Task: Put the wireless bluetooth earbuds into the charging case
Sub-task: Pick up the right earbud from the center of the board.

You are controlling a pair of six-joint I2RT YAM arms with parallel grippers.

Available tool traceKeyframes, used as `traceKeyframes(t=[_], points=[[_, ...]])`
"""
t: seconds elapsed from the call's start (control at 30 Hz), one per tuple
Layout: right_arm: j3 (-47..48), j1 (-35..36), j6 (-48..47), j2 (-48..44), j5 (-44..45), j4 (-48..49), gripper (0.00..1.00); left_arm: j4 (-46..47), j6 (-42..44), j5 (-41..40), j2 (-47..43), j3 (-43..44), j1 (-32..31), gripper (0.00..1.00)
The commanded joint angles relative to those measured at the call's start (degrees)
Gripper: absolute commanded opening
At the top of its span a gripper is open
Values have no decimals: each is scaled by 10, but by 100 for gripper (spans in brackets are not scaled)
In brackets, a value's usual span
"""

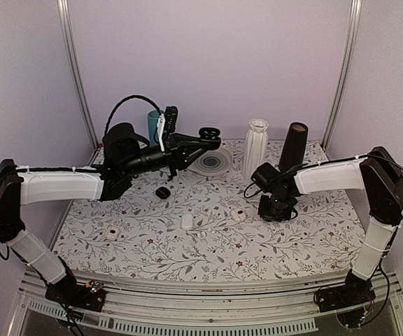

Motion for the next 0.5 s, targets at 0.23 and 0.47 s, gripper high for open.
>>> traceKeyframes(t=[0.23, 0.47], points=[[4, 25, -133, -91, 94, 35, 5, -43, 18, 37, 31, 6, 30, 0], [17, 45, -205, -157, 146, 52, 5, -116, 47, 103, 57, 34, 42, 0]])
